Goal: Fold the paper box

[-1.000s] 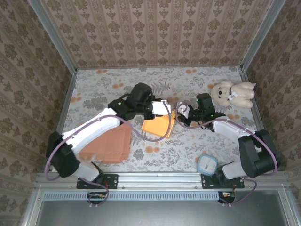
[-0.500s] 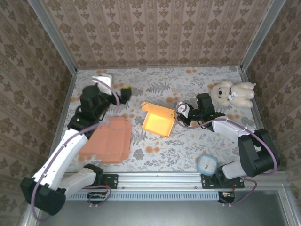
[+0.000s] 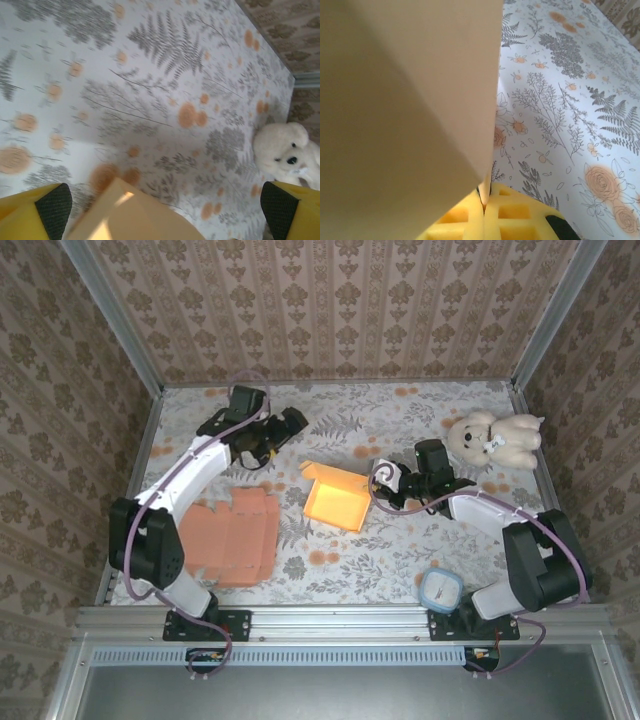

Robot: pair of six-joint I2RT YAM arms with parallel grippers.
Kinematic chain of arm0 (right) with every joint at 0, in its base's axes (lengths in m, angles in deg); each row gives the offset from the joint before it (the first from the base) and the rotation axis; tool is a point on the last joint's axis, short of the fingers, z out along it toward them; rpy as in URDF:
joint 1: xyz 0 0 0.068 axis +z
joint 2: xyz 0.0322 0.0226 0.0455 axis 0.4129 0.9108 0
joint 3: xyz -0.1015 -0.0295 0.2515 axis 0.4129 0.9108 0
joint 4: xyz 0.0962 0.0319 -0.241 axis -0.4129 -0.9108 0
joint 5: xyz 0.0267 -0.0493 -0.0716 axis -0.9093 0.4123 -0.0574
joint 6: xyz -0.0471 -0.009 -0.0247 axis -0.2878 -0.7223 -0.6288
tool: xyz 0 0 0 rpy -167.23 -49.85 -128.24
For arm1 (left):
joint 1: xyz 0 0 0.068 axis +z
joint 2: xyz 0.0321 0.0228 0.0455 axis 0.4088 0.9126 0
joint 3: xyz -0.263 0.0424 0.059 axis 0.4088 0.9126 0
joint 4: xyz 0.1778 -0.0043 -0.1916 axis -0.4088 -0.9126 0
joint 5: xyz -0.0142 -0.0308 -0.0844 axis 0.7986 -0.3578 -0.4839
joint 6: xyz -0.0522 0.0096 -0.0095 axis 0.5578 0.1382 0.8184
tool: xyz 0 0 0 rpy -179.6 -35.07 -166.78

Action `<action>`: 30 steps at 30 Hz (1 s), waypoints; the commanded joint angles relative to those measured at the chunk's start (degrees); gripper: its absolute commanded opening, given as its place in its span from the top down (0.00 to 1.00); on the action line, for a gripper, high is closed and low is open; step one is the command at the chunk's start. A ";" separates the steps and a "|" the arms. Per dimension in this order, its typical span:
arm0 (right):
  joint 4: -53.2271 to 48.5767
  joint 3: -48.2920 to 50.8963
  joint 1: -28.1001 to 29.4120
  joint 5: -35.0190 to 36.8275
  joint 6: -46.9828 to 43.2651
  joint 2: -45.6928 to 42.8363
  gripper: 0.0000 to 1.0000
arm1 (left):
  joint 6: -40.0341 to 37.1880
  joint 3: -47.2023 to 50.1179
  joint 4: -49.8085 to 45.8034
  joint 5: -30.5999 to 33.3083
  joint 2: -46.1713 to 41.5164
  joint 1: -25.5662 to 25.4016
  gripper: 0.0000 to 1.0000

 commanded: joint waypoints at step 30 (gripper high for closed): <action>-1.61 -1.98 1.03 2.54 -1.62 1.51 0.90 | 11.69 0.08 -1.59 2.30 8.21 -13.25 0.06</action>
